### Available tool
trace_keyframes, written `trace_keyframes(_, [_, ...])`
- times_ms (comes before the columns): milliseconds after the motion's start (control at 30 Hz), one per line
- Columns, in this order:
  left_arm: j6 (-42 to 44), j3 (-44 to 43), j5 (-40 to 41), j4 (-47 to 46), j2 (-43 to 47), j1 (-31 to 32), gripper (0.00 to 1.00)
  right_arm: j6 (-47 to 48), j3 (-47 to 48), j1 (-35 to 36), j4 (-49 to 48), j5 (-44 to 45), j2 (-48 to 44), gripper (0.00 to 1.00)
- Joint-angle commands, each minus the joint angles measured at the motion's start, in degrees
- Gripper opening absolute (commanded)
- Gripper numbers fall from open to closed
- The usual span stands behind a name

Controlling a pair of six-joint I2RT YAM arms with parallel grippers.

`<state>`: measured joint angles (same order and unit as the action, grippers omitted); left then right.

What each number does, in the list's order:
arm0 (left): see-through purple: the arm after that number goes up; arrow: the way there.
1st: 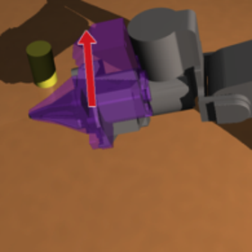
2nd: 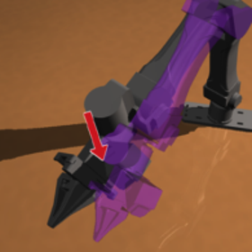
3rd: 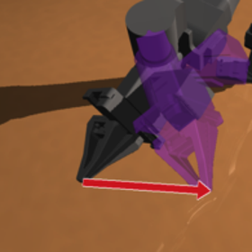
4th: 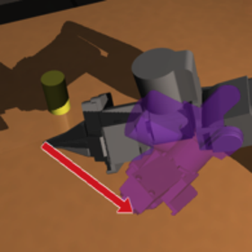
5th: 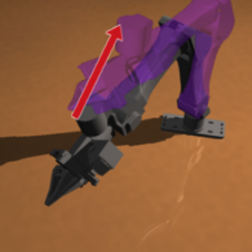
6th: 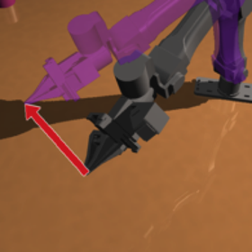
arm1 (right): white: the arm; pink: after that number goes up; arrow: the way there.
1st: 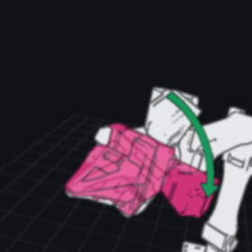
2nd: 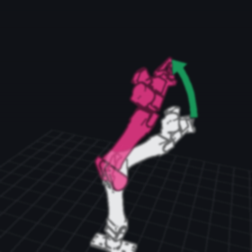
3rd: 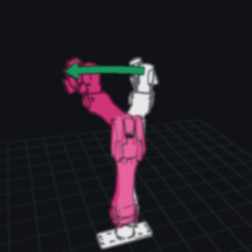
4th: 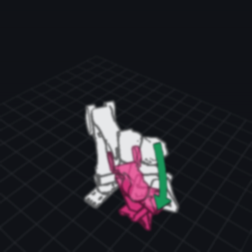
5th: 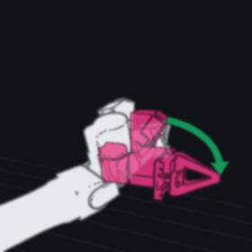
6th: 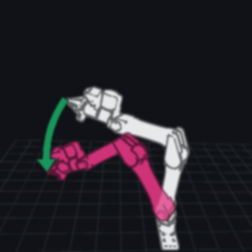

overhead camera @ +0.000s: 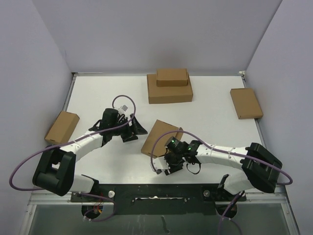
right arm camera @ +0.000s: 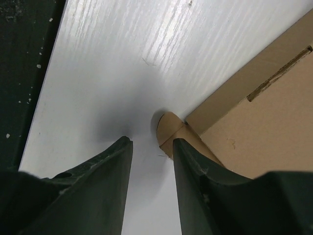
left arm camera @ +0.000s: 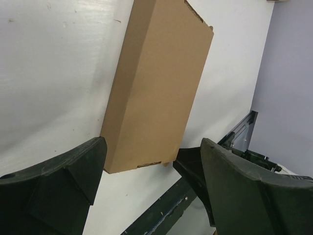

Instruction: Fold the paper box

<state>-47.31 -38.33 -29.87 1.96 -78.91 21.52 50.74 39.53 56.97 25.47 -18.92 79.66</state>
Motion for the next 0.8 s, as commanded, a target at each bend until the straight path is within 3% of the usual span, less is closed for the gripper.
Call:
trace_keyframes(0, [-0.22,2.74,0.95,-6.68,-0.14,-0.25,0.77,-2.97,2.87,2.0,-2.91,3.78,1.7,0.4])
trace_keyframes(400, [-1.13,9.76,3.89,-13.93,4.79,0.24,0.77,-6.25,3.73,-0.35,-1.72,0.93,1.53,0.41])
trace_keyframes(767, [-2.3,10.95,3.32,-17.82,1.41,2.39,0.76,-7.04,4.86,-2.1,-0.01,0.01,2.19,0.37])
